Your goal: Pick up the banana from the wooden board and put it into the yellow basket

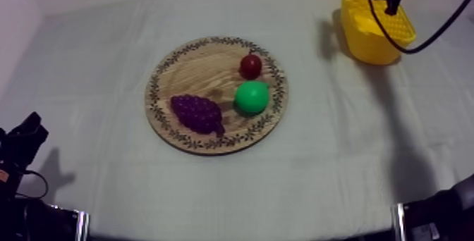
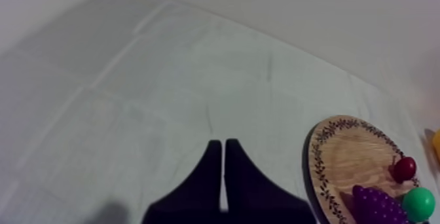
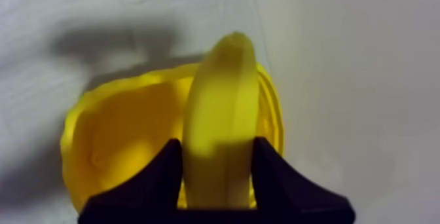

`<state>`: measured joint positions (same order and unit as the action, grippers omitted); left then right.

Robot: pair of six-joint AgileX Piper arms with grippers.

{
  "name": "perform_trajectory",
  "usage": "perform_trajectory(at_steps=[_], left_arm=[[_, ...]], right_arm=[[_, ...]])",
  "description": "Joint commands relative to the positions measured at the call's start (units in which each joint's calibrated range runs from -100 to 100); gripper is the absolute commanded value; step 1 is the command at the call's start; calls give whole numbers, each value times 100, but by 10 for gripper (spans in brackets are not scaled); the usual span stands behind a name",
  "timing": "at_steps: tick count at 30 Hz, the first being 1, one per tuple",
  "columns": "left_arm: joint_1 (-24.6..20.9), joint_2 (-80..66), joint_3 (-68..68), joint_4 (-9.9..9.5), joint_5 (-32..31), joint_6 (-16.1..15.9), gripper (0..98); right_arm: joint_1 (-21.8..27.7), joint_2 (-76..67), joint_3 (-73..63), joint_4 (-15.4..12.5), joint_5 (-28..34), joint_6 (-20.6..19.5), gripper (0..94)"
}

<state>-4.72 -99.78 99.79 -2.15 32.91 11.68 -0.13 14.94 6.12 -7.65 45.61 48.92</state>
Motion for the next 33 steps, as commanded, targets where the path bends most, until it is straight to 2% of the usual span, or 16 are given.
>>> perform_trajectory(at_steps=[1,28,33], left_arm=[[-2,-5,-1,-3,0,2,1],[-2,-5,-1,-3,0,0,1],[-2,-5,-1,-3,0,2,1]], right_arm=[[50,115,-31,-16,-26,13,256],[390,1771,-846,-47,-222,-44,262],[422,1930,-868,-40,-317,-62,323]])
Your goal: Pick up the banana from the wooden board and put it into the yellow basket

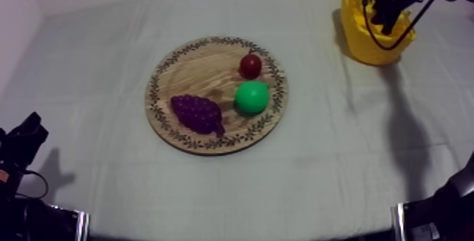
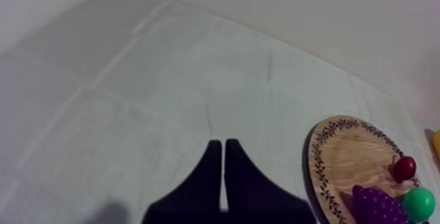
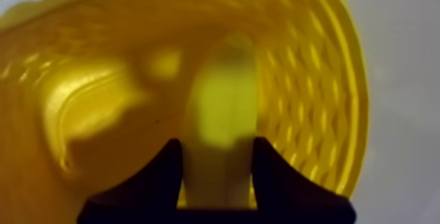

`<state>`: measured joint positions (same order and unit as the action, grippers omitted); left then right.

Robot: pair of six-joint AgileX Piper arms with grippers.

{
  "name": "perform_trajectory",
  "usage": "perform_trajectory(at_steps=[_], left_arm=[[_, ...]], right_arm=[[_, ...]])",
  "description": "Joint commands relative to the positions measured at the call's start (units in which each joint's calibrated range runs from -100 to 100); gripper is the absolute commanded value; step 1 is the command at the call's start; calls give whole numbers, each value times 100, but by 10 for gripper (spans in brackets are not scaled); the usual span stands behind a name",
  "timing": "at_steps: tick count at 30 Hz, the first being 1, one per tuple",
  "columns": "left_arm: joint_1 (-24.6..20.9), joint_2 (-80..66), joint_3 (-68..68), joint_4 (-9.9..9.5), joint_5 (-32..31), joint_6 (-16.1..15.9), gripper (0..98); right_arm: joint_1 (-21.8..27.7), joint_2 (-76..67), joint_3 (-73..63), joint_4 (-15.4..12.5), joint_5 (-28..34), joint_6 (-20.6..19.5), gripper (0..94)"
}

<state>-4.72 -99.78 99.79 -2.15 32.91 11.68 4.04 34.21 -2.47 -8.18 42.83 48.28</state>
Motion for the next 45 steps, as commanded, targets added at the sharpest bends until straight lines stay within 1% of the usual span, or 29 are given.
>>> perform_trajectory(at_steps=[1,6,8,9,10,12,13,14,17,22,24,26,30,33,34,37,40,42,45], left_arm=[[-2,-5,-1,-3,0,2,1],[-2,-5,-1,-3,0,2,1],[-2,-5,-1,-3,0,2,1],[-2,-5,-1,-3,0,2,1],[-2,-5,-1,-3,0,2,1],[-2,-5,-1,-3,0,0,1],[-2,-5,-1,-3,0,-1,1],[-2,-5,-1,-3,0,0,1],[-2,-5,-1,-3,0,0,1],[-2,-5,-1,-3,0,-1,1],[-2,-5,-1,-3,0,0,1],[-2,-5,-1,-3,0,1,1],[-2,-5,-1,-3,0,0,1],[-2,-5,-1,-3,0,0,1],[-2,-5,-1,-3,0,-1,1],[-2,-5,-1,-3,0,1,1],[-2,-5,-1,-3,0,2,1],[-2,-5,-1,-3,0,-1,1],[-2,-5,-1,-3,0,0,1]], right_arm=[[9,18,-7,17,-63,-3,344],[15,-7,43,6,-171,-27,446],[16,-73,92,-30,-205,-17,471],[16,-117,117,-54,-209,-12,461],[19,-173,148,-81,-210,-21,419],[19,-345,245,-134,-282,-134,237],[12,-460,317,-145,-372,-255,169],[2,-600,412,-141,-476,-390,121],[-19,-1165,791,-171,-701,-722,47],[34,-2430,1716,-482,-765,-992,15],[60,-2983,2136,-532,-792,-1236,11],[86,-3540,2559,-456,-889,-1669,9],[134,-4666,3419,-250,-1047,-2408,8],[190,-5573,4303,-214,-1533,-2855,8],[200,-5880,4632,-223,-1734,-2947,9],[188,-6796,5612,-269,-2227,-3117,11],[158,-7680,6536,-423,-2570,-3140,8],[134,-8254,7093,-566,-2680,-3060,7],[115,-9066,7807,-688,-2673,-2999,7]])
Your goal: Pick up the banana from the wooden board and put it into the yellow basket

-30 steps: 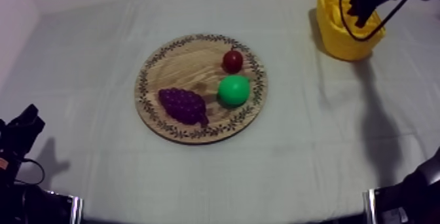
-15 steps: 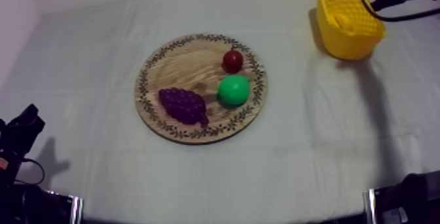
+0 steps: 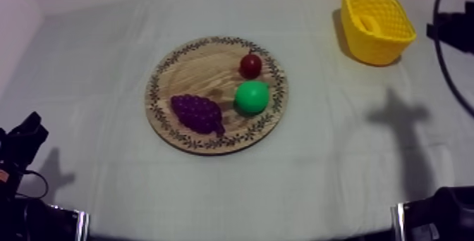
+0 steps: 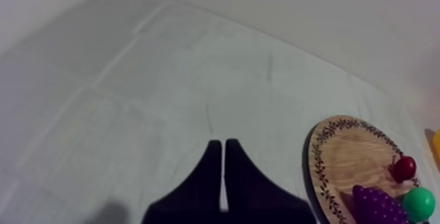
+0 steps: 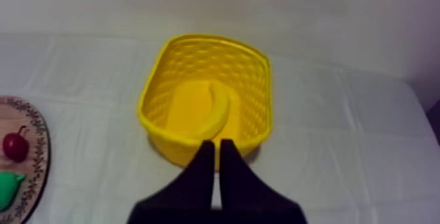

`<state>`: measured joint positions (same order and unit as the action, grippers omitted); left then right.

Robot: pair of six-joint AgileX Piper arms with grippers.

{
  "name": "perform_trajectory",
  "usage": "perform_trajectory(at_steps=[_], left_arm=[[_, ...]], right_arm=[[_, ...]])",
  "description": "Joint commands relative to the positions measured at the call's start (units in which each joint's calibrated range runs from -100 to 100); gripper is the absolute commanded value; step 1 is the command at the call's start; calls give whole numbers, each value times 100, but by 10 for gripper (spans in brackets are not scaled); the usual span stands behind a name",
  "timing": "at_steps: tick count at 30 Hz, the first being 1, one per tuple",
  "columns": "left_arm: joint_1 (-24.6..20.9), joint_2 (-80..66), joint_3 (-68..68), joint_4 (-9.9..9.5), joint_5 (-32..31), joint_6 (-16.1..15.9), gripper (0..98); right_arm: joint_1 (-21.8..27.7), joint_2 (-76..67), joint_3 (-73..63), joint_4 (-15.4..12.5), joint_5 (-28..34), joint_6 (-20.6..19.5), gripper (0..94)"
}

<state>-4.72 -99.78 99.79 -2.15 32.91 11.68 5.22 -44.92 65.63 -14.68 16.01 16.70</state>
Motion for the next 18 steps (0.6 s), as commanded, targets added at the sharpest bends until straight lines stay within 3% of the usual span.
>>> perform_trajectory(at_steps=[1,4,11,18], left_arm=[[-2,-5,-1,-3,0,-1,1],[-2,-5,-1,-3,0,-1,1],[-2,-5,-1,-3,0,0,1],[-2,-5,-1,-3,0,1,1]], right_arm=[[-9,-1408,1208,-61,39,169,7],[-50,-2130,1752,2,247,99,6],[-179,-3536,2471,707,1079,-742,6],[-232,-4649,2969,1056,1832,-1209,6]])
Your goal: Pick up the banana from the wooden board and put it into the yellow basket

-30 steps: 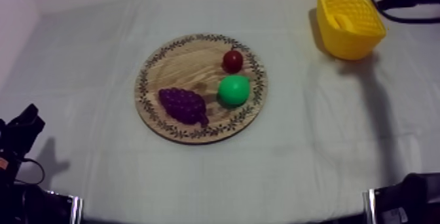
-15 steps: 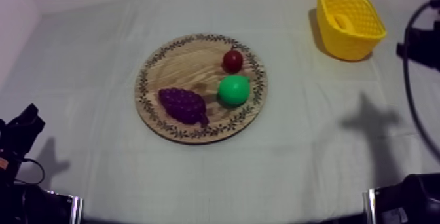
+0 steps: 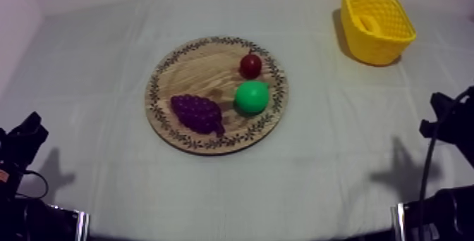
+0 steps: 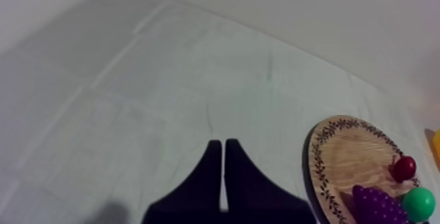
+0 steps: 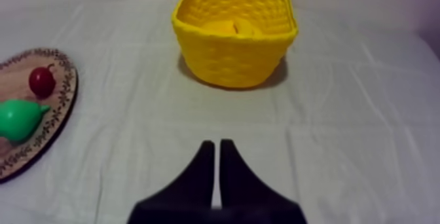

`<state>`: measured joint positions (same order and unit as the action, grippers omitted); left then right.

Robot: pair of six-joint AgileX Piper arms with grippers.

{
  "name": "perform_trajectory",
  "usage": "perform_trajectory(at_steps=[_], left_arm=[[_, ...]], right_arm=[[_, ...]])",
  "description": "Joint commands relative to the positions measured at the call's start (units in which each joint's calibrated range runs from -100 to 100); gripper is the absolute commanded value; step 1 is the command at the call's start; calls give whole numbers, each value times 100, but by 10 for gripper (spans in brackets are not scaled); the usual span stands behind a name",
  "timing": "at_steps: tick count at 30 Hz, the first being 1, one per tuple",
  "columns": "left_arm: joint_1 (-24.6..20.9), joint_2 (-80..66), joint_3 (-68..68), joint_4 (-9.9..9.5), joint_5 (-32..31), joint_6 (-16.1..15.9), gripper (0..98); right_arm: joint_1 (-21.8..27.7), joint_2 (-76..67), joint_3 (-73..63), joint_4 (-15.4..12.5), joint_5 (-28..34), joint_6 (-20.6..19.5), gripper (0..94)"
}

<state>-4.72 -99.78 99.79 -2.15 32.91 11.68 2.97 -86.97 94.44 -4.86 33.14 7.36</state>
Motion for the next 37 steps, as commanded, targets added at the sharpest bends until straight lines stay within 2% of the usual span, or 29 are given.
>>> perform_trajectory(at_steps=[1,10,12,18,21,37], left_arm=[[-2,-5,-1,-3,0,0,1],[-2,-5,-1,-3,0,1,1],[-2,-5,-1,-3,0,2,1],[-2,-5,-1,-3,0,2,1],[-2,-5,-1,-3,0,2,1],[-2,-5,-1,-3,0,2,1]], right_arm=[[-24,-570,165,128,176,-336,6],[110,-857,526,376,380,-777,6],[119,-864,536,393,404,-678,6],[122,-870,544,408,425,128,6],[123,-870,544,409,427,378,6],[124,-870,545,410,428,473,6]])
